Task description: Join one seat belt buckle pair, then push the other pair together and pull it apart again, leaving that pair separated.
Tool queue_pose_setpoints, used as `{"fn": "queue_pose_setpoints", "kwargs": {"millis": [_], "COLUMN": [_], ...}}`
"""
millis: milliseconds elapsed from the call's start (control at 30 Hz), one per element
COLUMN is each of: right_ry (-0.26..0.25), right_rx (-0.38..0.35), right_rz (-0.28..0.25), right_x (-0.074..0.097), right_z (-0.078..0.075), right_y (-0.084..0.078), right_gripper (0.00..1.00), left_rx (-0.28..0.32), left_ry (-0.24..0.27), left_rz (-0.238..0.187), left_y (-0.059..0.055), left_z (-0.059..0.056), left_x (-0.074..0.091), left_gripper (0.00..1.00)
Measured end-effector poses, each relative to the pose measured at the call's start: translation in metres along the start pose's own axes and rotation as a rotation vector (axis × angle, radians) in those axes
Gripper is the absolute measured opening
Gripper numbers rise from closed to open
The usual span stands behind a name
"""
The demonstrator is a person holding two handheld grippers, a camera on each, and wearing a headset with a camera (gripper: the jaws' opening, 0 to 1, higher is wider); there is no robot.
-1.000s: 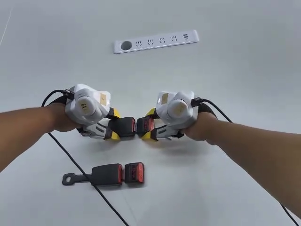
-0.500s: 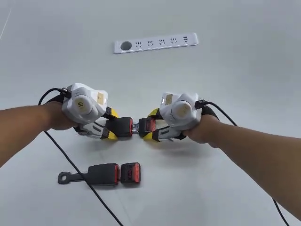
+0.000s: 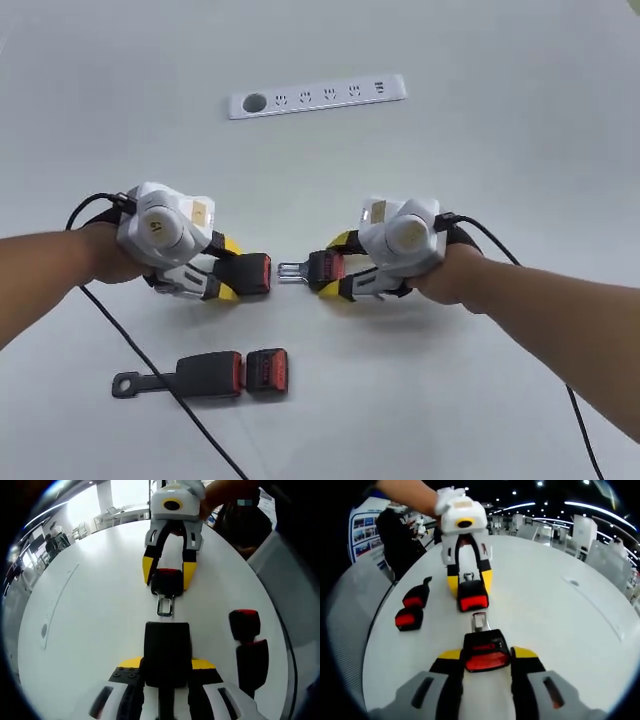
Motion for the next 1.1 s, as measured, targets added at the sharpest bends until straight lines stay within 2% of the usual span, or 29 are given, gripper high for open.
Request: {"fn": "queue_pose_setpoints", "kwargs": {"millis": [300,500,667,800,1000,1100], "right_ry": [0.004,0.006,-0.001,-0.017,-0.021,-0.025], "right_rx": [0.024,0.012,-0.008,-0.005,-0.043,-0.035], "right_rz": [-0.002,0.012,0.037,0.037,0.062,0.063], "right_x": [0.021,0.032,0.044,0.052,0.067,0.07], "right_z": [0.005,0.007,0.009,0.009,0.011,0.011], "right_y": [-0.011,-0.021,-0.033,-0.04,-0.056,-0.056], "right_gripper": [0.36,0.37,0.37,0.37,0.37,0.37], "left_rx": [0.004,0.007,0.009,0.009,0.012,0.012], "left_ry": [0.001,0.001,0.002,0.003,0.006,0.006], "left_rz": [0.001,0.002,0.006,0.009,0.01,0.015], "left_y": [0.001,0.001,0.002,0.002,0.002,0.002], "left_z": [0.0,0.0,-0.001,-0.001,-0.002,-0.002], "left_x": [0.0,0.0,0.0,0.0,0.0,0.0], "left_gripper": [0.34,0.34,0.34,0.34,0.34,0.34]}}
Point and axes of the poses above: the centre of the closed fingertips' face, and the gripper's own axes: x roughly backward along the fingers, z roughly to its left, y roughly out of its top, the point moved 7 cm from there along x, roughly backward along the fingers, and after that the axes turned 15 degrees about x, right-handed, at the moved point
